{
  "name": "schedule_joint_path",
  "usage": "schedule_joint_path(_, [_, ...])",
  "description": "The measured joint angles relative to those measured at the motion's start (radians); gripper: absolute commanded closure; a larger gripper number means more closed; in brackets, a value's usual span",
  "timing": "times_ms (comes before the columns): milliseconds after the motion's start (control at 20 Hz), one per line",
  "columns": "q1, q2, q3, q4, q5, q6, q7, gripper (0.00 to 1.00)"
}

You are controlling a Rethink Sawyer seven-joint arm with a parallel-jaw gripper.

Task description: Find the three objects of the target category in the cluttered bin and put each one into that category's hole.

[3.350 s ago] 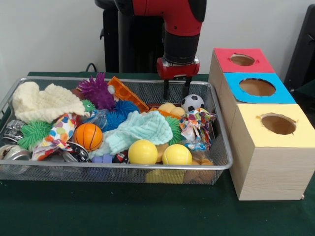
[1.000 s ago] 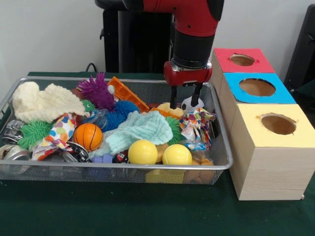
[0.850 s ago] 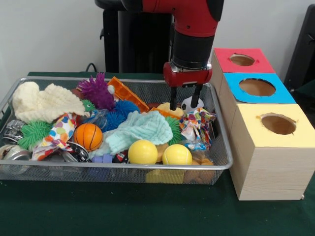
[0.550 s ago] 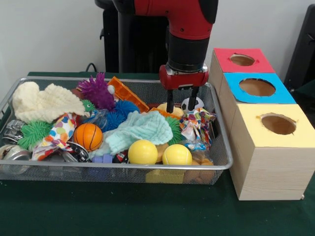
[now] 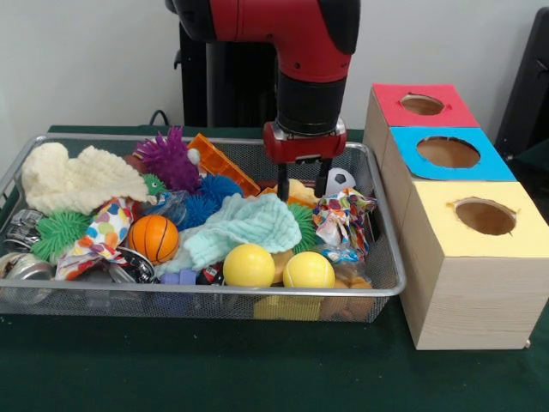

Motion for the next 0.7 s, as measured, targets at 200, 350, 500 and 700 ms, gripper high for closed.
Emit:
schedule_joint_path(200, [-0.001,0.014,0.000,0.000,-0.019,0.000,0.000,0.00])
schedule_joint_path(350, [0.001,0.020,0.000,0.000,-0.028,-0.002,0.000,0.00])
schedule_joint_path(500, [0.005,0.025,0.000,0.005,-0.032,-0.010,0.000,0.00])
schedule_joint_path(700, [0.007,0.027,0.000,0.011,-0.033,-0.020,0.000,0.00])
